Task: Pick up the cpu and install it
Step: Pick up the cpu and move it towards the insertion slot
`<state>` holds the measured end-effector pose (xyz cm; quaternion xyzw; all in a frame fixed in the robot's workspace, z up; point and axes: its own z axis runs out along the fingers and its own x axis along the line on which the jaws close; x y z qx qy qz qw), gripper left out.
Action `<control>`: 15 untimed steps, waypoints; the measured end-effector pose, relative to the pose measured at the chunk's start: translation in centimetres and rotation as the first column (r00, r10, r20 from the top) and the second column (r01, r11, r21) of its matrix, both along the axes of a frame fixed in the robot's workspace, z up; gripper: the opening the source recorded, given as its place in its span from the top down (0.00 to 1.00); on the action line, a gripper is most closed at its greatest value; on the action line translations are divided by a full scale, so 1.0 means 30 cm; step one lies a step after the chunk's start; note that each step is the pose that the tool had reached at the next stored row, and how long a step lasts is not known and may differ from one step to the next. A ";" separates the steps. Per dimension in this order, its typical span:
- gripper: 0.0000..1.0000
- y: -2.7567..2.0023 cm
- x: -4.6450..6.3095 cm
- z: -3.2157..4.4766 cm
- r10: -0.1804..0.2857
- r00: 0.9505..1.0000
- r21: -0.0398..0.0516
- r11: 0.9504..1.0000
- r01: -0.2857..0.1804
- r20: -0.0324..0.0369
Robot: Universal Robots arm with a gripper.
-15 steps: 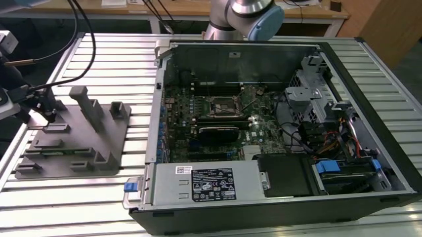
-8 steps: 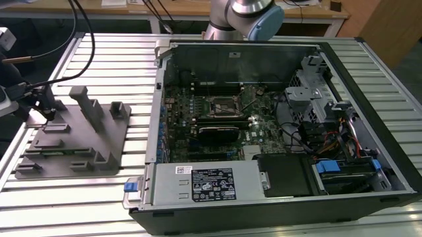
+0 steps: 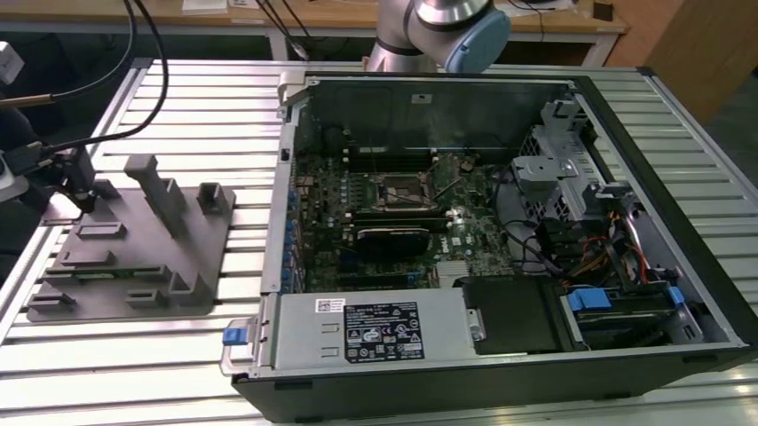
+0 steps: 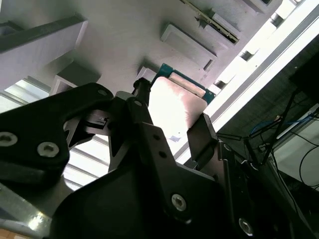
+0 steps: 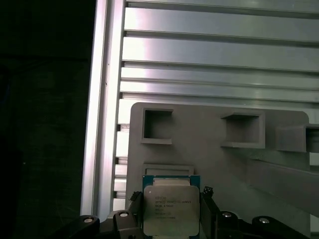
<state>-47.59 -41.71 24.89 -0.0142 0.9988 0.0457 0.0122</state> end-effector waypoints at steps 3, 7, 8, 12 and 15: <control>0.45 0.000 0.000 0.010 0.000 1.000 0.003 1.000 0.000 0.000; 0.45 0.000 0.000 0.023 0.000 1.000 0.006 1.000 0.000 0.000; 0.45 0.000 0.000 0.027 0.000 1.000 0.007 1.000 0.000 0.000; 0.45 0.000 0.000 0.038 0.000 1.000 0.010 1.000 0.000 0.000; 0.45 0.000 0.000 0.049 0.000 1.000 0.013 1.000 0.000 0.000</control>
